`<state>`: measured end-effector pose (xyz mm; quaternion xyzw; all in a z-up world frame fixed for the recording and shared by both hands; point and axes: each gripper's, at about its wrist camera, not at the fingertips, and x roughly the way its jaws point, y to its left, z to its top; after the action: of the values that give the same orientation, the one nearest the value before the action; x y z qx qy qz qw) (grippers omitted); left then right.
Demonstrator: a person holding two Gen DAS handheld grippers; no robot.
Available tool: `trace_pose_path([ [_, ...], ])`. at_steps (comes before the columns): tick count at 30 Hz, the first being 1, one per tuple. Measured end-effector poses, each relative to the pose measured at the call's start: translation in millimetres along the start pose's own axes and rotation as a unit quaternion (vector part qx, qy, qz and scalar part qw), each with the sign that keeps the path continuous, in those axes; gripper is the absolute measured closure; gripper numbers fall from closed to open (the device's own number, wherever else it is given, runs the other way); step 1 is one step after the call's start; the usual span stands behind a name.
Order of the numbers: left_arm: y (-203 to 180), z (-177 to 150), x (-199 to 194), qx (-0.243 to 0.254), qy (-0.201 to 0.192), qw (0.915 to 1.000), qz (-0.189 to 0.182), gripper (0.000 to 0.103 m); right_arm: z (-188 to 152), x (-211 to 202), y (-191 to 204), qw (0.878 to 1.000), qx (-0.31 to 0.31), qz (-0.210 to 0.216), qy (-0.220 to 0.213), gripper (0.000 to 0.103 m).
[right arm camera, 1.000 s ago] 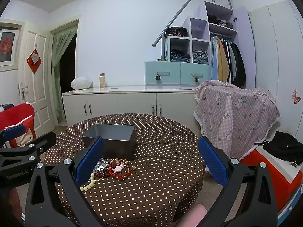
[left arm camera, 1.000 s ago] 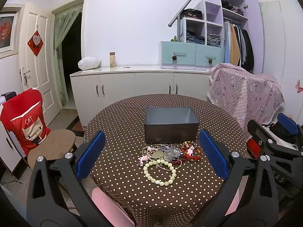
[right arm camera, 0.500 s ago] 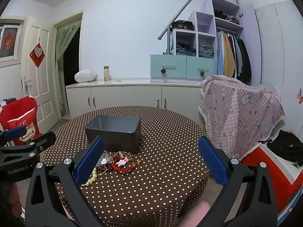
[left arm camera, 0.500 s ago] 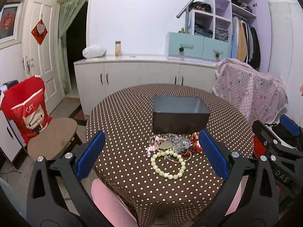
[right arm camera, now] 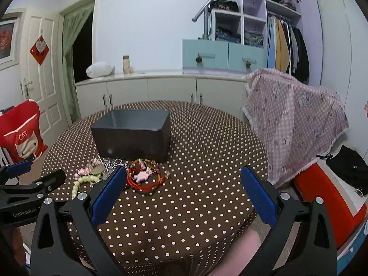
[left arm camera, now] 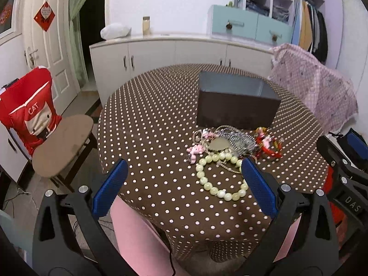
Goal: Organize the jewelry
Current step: 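Grasp the cream bead bracelet with the left gripper while the right grasps the red bracelet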
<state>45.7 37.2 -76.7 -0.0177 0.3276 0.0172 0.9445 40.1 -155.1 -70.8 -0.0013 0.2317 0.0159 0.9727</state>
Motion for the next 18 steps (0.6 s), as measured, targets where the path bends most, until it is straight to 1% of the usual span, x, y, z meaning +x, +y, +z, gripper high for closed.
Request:
trace_pose_path([
  [4,0,-3,10,0.001,0.013,0.9999,0.01,0.006,-4,10,2,1.0,0.001,0.002,0.017,0.008],
  [6,-2,-6,17,0.01,0.022,0.9996,0.017,0.006,-5,16,3,1.0,0.001,0.004,0.026,0.008],
  [9,-5,-10,27,0.013,0.043,0.9987,0.023,0.012,-7,21,4,0.999,0.002,0.007,0.035,0.008],
  [10,-5,-11,30,0.012,0.05,0.9984,0.025,0.018,-8,23,4,0.999,0.003,0.007,0.038,0.008],
  [11,-4,-13,35,0.013,0.061,0.9976,0.03,0.027,-9,25,4,0.999,0.004,0.009,0.042,0.008],
  [12,-3,-14,39,0.01,0.067,0.9973,0.029,0.03,-9,26,4,0.999,0.004,0.009,0.044,0.008],
  [13,-2,-15,39,0.005,0.06,0.9978,0.027,0.032,-10,27,3,0.999,0.004,0.01,0.047,0.008],
  [15,-3,-15,38,0.011,0.048,0.9981,0.037,0.046,-12,31,3,0.999,0.004,0.01,0.05,0.008],
  [16,-4,-15,38,0.014,0.045,0.9983,0.035,0.062,-13,32,3,0.999,0.005,0.009,0.052,0.008],
  [17,-4,-15,37,0.011,0.043,0.9984,0.035,0.074,-13,34,2,0.998,0.006,0.011,0.055,0.008],
  [18,-2,-14,36,0.003,0.043,0.9984,0.038,0.078,-14,35,2,0.998,0.006,0.013,0.057,0.008],
])
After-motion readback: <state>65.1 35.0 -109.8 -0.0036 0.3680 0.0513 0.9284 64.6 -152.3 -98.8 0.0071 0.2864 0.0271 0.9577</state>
